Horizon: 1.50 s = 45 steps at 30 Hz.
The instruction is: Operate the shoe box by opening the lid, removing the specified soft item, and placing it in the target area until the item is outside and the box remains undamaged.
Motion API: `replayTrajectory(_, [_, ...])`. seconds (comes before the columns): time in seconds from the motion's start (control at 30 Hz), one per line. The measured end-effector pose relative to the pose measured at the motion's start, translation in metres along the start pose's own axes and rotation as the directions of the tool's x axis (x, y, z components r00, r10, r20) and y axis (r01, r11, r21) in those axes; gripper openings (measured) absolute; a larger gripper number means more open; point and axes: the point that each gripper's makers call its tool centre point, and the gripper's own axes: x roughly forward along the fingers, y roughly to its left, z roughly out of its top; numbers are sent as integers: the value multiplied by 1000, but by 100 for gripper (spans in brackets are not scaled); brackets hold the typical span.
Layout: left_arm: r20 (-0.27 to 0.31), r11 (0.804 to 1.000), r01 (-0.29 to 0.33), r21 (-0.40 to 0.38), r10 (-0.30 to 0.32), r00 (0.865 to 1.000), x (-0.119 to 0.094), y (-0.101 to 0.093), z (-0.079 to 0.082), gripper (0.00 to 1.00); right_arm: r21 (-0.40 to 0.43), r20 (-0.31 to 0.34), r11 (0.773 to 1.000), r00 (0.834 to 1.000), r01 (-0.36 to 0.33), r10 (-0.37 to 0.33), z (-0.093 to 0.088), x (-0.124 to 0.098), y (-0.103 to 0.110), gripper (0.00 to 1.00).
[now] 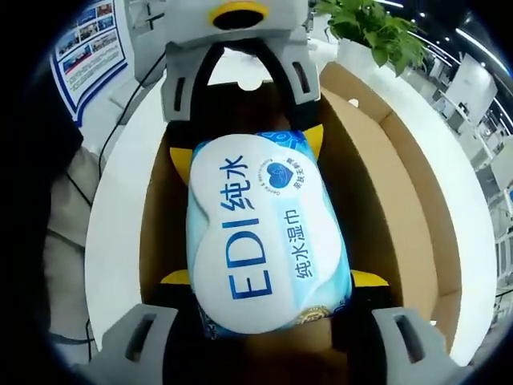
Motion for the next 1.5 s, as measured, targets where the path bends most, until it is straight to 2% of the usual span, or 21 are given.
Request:
replayTrajectory(0.1, [6,1000,-18,4,18,1000,-7,3,3,72,-9,4,1000,1000,14,-14,5,-7,-3,69])
replayTrajectory(0.37, [33,1000,-22,1,22,999,-27,-3,17,71,-16,11,1000,1000,20,-19,14,-31,1,69])
replayTrajectory(0.57, [73,998,-63,24,61,995,-41,-8,31,71,-32,33,998,998,56,-55,18,-48,4,69])
replayTrajectory(1.1, [111,989,-134,69,126,986,-68,-32,42,71,-62,77,989,988,135,-130,34,-80,30,67])
replayTrajectory(1.3, [139,982,-166,90,153,978,-79,-43,50,71,-68,95,983,982,168,-161,37,-92,40,67])
replayTrajectory(1.5, [162,977,-186,107,167,972,-80,-60,54,71,-78,111,978,977,192,-183,33,-96,56,67])
